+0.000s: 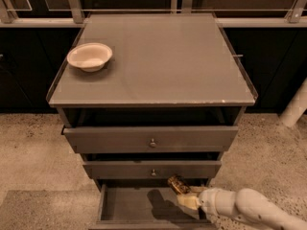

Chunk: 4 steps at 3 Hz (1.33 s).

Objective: Pick orange can from bottom drawer and place on counter

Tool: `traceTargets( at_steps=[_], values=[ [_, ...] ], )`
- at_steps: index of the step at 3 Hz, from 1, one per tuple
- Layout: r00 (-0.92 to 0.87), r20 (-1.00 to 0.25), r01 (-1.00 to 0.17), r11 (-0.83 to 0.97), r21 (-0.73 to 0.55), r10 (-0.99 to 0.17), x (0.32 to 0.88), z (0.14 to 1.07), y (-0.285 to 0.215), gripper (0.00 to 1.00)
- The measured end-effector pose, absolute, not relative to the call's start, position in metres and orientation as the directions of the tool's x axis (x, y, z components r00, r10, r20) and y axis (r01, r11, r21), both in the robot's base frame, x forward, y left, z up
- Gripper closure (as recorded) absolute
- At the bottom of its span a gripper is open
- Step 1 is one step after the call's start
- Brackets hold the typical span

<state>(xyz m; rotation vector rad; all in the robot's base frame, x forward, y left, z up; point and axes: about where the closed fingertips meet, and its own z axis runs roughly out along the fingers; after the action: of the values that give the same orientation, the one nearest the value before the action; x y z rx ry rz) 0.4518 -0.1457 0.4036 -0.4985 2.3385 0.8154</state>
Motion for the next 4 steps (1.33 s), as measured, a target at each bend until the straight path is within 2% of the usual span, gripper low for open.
traceTargets(
  at_steps=[2,3,4],
  values=[
    [-0.608,-0.776,-0.602,0.735,0.311,-0.170,0.456,0.556,-0.191,1.00],
    [-0.527,-0.833,-0.646,0.717,0.262,-0.171,0.452,0.598,-0.202,1.00],
    [-0.526,-0.832,-0.651,0.713,0.259,-0.177,0.452,0.599,-0.201,1.00]
  ],
)
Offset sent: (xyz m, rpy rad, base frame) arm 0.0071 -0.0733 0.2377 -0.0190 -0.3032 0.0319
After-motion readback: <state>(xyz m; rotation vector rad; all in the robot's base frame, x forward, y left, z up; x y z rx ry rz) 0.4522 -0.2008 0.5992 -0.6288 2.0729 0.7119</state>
